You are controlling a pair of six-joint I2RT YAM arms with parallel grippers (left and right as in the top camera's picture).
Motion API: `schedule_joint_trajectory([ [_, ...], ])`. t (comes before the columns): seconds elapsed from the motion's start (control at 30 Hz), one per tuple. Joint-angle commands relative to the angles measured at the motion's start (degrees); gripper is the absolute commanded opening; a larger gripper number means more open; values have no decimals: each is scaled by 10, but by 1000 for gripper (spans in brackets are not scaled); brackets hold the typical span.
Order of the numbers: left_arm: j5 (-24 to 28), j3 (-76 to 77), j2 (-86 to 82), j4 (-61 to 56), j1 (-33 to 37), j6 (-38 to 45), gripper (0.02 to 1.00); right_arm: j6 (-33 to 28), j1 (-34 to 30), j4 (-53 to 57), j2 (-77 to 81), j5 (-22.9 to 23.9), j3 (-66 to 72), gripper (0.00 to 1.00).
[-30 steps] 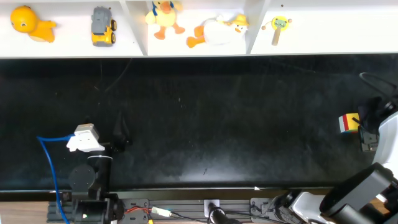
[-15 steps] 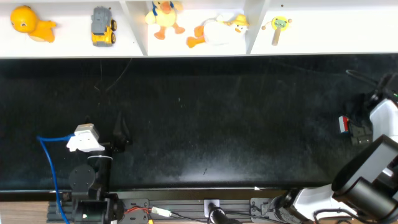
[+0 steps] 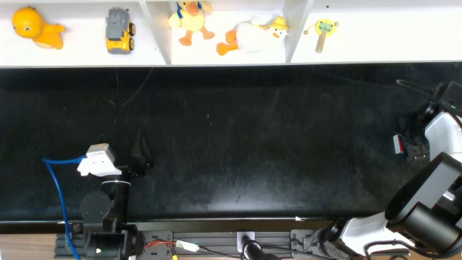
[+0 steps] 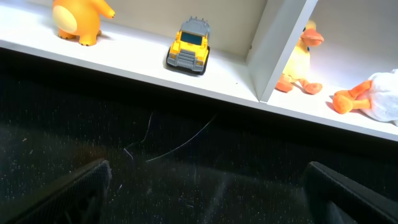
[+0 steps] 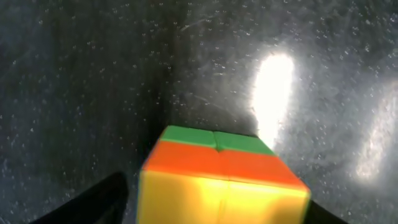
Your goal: Store Toys
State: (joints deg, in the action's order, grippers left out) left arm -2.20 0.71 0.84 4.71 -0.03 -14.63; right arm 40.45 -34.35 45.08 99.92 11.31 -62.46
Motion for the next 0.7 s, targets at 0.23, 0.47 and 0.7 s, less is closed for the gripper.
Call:
schedule_joint_trajectory([
  [0.23,2,-2,-7,0,-3,11,998,-8,3,4,3,14,5,549],
  [0.47,2,-2,-7,0,-3,11,996,-31,3,19,3,14,0,441],
  [0.7,2,-2,-7,0,-3,11,998,-66,3,83,2,14,-56,215],
])
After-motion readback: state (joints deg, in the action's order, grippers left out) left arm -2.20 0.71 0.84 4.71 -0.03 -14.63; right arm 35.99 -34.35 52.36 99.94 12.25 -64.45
